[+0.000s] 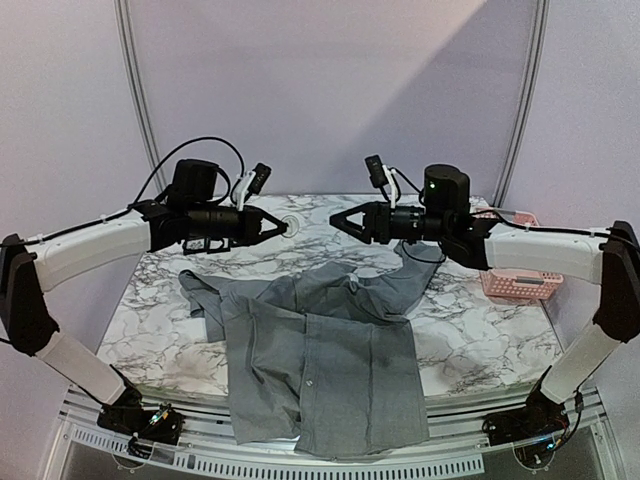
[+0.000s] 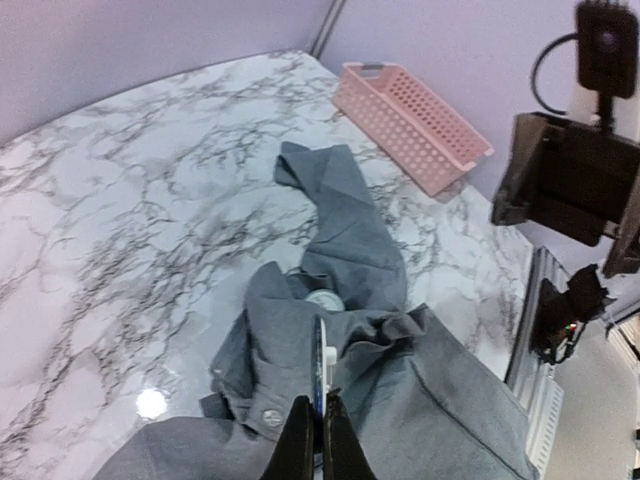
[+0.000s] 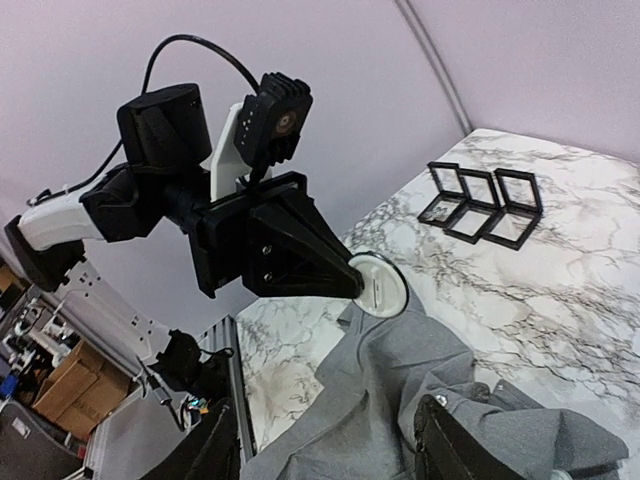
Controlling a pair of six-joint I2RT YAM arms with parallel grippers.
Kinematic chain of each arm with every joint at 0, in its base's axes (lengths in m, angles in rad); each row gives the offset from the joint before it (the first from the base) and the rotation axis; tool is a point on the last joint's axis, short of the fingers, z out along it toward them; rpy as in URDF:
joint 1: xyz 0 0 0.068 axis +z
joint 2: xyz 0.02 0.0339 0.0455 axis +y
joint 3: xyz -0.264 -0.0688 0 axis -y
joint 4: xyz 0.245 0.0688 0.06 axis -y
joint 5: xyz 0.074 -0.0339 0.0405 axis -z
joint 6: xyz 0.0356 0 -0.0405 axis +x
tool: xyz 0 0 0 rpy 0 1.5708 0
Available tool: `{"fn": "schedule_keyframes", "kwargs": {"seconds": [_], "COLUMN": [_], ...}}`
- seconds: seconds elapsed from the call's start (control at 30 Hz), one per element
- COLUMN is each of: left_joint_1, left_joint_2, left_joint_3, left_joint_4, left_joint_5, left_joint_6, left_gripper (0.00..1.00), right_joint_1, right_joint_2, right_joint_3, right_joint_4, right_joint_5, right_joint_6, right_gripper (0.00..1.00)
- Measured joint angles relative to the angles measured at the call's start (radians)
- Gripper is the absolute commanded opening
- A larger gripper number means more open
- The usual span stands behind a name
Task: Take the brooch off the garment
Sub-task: Place the brooch in the brooch box.
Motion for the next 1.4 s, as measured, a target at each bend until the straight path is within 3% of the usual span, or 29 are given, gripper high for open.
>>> {"fn": "schedule_keyframes", "kwargs": {"seconds": [0.2,0.43,0.67,1.13,1.4], "left_joint_1": [0.034,0.041,0.104,0.126,0.170], "left_joint_2": [0.072,0.150,0.364,0.640,0.712], "left_joint_3": [0.070,0.140,0.307,0.591,0.652], "left_joint_4": [-0.130,-0.301,-0.446,-0.556,-0.590], "left_joint_5": [-0.210,-0.560,-0.798,-1.126,-1.168], "left_joint_6": [0.093,0.237,0.339,0.444,0.464], "left_gripper": [0.00,0.00,0.00,0.00,0.03], "right_joint_1": [-0.042,-0.105,-0.140,-0.158,-0.158], "right_joint_2": [-0.072,-0.161,-0.235,-0.271,-0.271], "right_joint_3": [-0.093,-0.185,-0.269,-0.322,-0.322], "right_joint_4": [-0.028,-0.066,-0.064,-0.064,-0.061], "right_joint_5": [0.104,0.193,0.227,0.231,0.231], "right_joint_6": [-0.012,-0.023,-0.031,-0.017,-0.005], "right_gripper": [0.61,0.62,0.62,0.62,0.62]}}
